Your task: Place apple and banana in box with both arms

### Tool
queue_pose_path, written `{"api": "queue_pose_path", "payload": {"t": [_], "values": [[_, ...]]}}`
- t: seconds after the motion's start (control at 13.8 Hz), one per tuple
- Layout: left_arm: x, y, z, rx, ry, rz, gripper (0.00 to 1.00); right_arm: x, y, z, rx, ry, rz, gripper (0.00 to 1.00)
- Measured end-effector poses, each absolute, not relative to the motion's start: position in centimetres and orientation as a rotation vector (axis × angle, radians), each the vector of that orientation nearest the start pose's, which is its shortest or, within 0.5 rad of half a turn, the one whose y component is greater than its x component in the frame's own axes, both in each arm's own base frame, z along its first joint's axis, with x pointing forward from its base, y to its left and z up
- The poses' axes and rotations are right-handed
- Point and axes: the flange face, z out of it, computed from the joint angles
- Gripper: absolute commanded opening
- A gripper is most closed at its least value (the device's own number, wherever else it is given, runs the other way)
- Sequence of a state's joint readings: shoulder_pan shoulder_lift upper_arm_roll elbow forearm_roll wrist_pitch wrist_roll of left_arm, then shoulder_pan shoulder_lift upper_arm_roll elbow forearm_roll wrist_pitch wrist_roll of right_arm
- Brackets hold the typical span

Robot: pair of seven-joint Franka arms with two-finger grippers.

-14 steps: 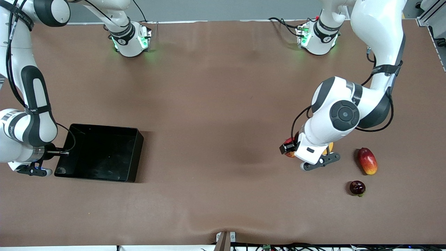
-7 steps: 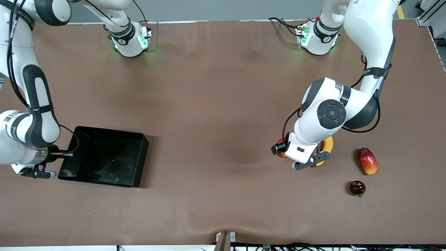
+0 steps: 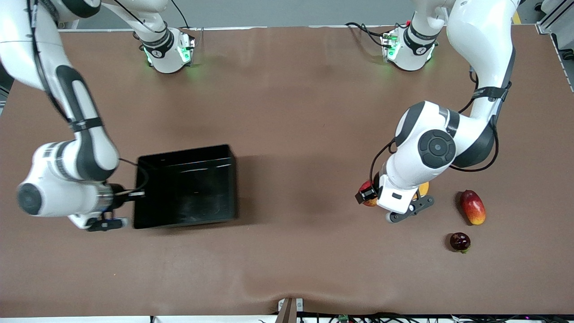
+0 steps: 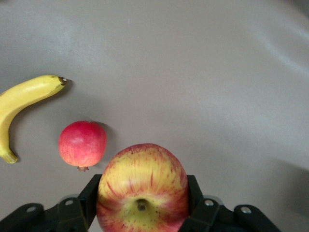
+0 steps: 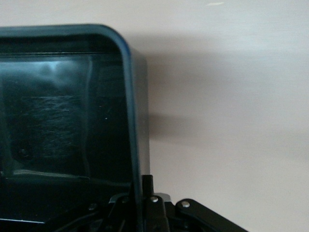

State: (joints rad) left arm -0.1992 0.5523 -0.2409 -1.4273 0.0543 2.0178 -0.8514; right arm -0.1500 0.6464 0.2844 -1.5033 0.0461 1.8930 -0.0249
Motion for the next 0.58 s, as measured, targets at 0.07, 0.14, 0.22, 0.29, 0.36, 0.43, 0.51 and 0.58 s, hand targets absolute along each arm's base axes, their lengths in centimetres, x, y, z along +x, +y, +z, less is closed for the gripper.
{"api": "queue_pose_path", "payload": {"t": [0.07, 0.14, 0.22, 0.29, 0.36, 0.43, 0.51, 0.58], "values": [[65.9, -27.0, 38.9, -3.159, -0.695, 0.001, 0.00, 67.4, 10.3, 28.4, -2.910, -0.171, 0.371, 0.00], [65.9, -27.0, 39.2, -3.155, -0.707, 0.001, 0.00, 66.7, 14.2, 28.5, -2.913, -0.193, 0.379, 0.00], [65.7, -27.0, 39.8, -3.151, -0.713, 0.003, 0.00, 65.9, 18.2, 28.5, -2.923, -0.206, 0.374, 0.00], [65.5, -26.9, 40.5, -3.146, -0.711, 0.007, 0.00, 64.9, 22.2, 28.6, -2.934, -0.207, 0.360, 0.00], [65.1, -26.8, 41.2, -3.138, -0.706, 0.019, 0.00, 63.7, 26.1, 28.7, -2.944, -0.201, 0.339, 0.00], [64.8, -26.7, 41.9, -3.131, -0.702, 0.026, 0.00, 62.4, 29.7, 28.8, -2.952, -0.194, 0.324, 0.00], [64.6, -26.7, 42.4, -3.128, -0.699, 0.029, 0.00, 61.1, 32.8, 28.8, -2.957, -0.190, 0.312, 0.00], [64.4, -26.9, 42.7, -3.127, -0.696, 0.031, 0.00, 59.8, 35.5, 28.7, -2.961, -0.186, 0.302, 0.00]]}}
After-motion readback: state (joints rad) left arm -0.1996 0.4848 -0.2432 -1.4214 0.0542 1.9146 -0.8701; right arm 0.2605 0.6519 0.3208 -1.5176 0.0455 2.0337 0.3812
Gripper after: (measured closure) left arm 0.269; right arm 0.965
